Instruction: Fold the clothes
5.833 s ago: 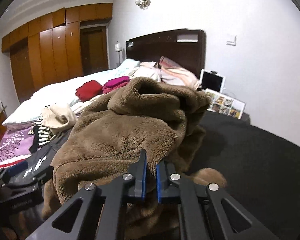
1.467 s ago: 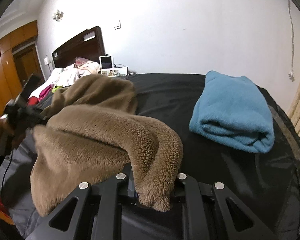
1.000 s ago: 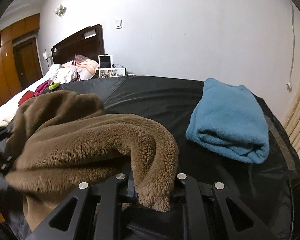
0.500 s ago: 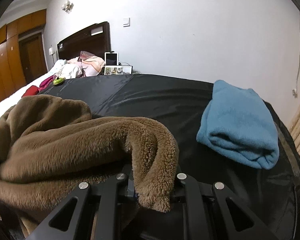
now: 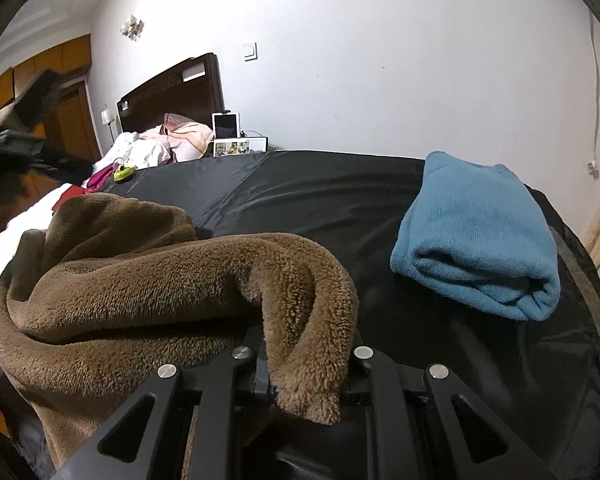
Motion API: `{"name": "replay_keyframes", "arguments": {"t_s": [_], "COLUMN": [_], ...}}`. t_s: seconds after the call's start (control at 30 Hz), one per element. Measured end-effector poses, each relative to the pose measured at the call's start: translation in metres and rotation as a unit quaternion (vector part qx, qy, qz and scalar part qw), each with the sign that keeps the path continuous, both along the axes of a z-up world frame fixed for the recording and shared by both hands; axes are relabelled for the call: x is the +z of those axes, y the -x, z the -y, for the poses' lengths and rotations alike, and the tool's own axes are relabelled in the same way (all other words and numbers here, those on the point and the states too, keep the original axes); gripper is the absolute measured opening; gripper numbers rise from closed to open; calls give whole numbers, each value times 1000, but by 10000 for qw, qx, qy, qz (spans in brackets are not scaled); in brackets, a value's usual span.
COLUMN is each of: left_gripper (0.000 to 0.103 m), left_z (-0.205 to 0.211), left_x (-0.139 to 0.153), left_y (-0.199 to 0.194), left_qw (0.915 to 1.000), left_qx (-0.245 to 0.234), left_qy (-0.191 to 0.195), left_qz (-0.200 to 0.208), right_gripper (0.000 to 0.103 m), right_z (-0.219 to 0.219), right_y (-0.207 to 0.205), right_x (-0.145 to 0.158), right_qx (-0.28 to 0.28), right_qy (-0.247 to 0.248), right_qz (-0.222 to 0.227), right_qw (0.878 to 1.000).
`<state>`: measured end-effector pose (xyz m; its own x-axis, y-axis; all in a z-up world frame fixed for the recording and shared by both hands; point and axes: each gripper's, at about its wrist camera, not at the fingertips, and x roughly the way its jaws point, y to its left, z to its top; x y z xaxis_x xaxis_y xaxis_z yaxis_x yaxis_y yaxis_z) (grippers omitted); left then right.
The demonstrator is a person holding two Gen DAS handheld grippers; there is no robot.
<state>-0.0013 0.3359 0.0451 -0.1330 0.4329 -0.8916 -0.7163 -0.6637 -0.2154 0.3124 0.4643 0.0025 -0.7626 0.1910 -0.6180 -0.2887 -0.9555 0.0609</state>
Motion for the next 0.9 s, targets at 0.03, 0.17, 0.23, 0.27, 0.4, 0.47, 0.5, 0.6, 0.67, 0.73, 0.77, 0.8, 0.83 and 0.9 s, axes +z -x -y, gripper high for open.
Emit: {"name": "replay_keyframes", "arguments": {"t_s": [0.03,0.17,0.23,0.27,0.4,0.47,0.5,0.6,0.67,0.73,0.77,0.8,0.83,0.9], "left_gripper": [103,103,103,103,99,90,89,71,54,47,42,40,38,37], "left_z": [-9,-29,-36,-38,-36,-33,-30,-20,-10,0,6,12,19,40], "left_x": [-11,-35,-47,-54,-77,-84,-86,-77,-68,-57,-49,-41,-32,-10], "left_y": [5,5,6,7,8,7,7,7,7,6,4,3,1,-4], "left_qw": [9996,9969,9950,9937,9907,9900,9902,9928,9940,9947,9948,9948,9943,9914], "left_qx": [-104,-252,-341,-377,-414,-364,-323,-188,-57,103,161,216,286,459], "left_qy": [160,577,735,823,908,833,777,471,188,-109,-301,-452,-626,-1075], "left_qz": [197,473,592,659,930,1075,1115,1088,1077,1013,957,891,812,592], "right_gripper": [18,18,18,18,18,18,18,18,18,18,18,18,18,18], "right_z": [-1,-4,-5,-6,-7,-8,-9,-9,-9,-9,-8,-6,-5,-1], "right_y": [0,-2,-2,-1,1,1,2,4,5,8,10,12,14,18], "right_x": [-1,-4,-6,-6,-7,-8,-8,-7,-5,0,3,8,13,23], "right_qx": [6,36,63,75,112,120,116,94,59,18,-3,-19,-34,-64], "right_qy": [25,80,97,103,137,160,167,174,149,103,74,22,-33,-143], "right_qz": [-2,-3,-2,-3,0,12,15,17,1,-37,-65,-109,-156,-249], "right_qw": [10000,10000,9999,9999,9998,9998,9998,9998,9999,9999,10000,9999,9999,9996]}}
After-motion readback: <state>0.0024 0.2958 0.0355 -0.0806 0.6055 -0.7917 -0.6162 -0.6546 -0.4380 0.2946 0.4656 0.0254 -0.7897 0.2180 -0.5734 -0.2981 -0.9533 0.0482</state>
